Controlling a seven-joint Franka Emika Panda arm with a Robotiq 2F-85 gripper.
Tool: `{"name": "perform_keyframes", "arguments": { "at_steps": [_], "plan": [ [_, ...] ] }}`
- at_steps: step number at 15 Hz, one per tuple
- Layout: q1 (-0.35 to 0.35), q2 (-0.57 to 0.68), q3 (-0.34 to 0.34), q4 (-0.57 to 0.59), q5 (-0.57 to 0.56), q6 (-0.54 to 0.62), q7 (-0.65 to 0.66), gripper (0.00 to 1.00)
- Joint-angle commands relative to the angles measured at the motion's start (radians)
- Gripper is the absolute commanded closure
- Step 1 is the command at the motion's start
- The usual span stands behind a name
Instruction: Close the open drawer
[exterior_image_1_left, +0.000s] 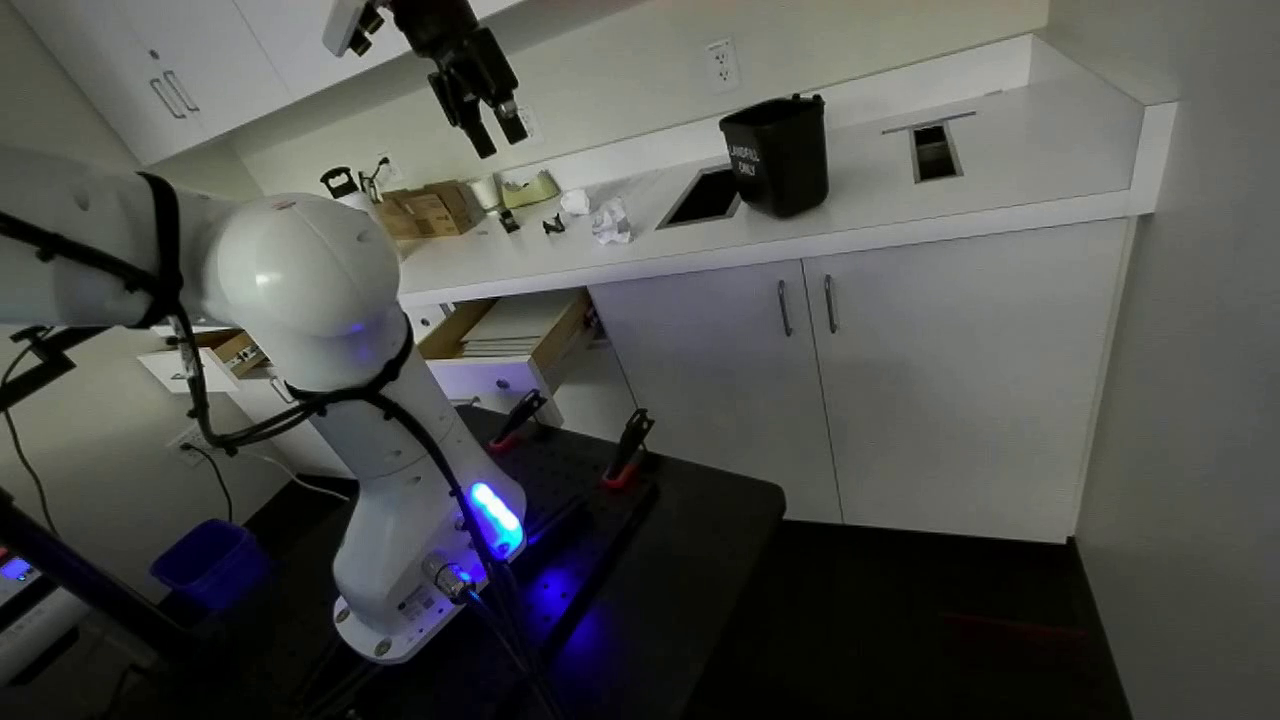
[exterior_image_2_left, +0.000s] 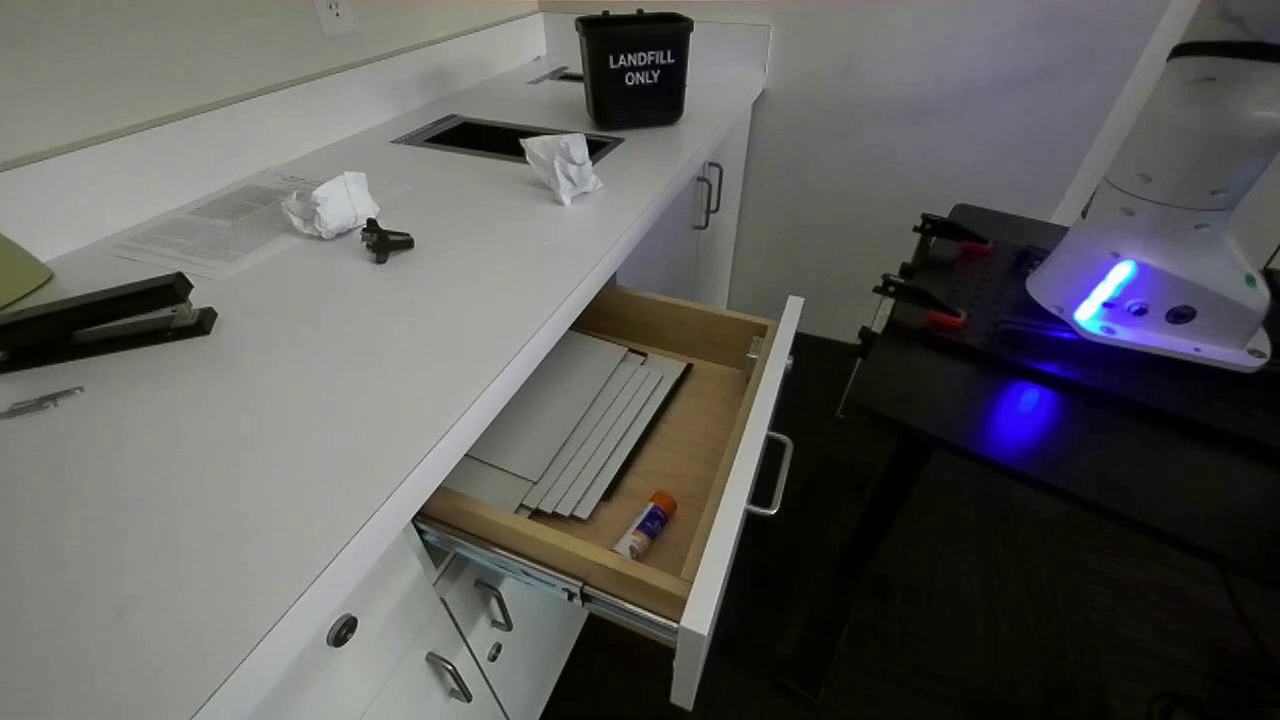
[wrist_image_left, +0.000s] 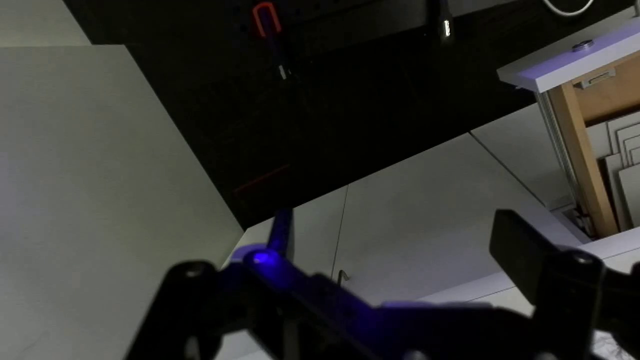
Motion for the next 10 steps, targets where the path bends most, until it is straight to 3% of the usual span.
{"name": "perform_keyframes", "arguments": {
  "at_steps": [1, 3, 5, 10],
  "plan": [
    [0.004, 0.001, -0.003, 0.002, -0.003, -0.002, 0.002, 0.0],
    [0.017, 0.004, 0.004, 0.003, 0.003, 0.006, -0.005, 0.0],
    [0.061, -0.002, 0.051, 0.0, 0.004, 0.022, -0.012, 0.0],
    [0.248, 0.076, 0.242, -0.008, 0.058, 0.085, -0.014, 0.0]
  ]
}}
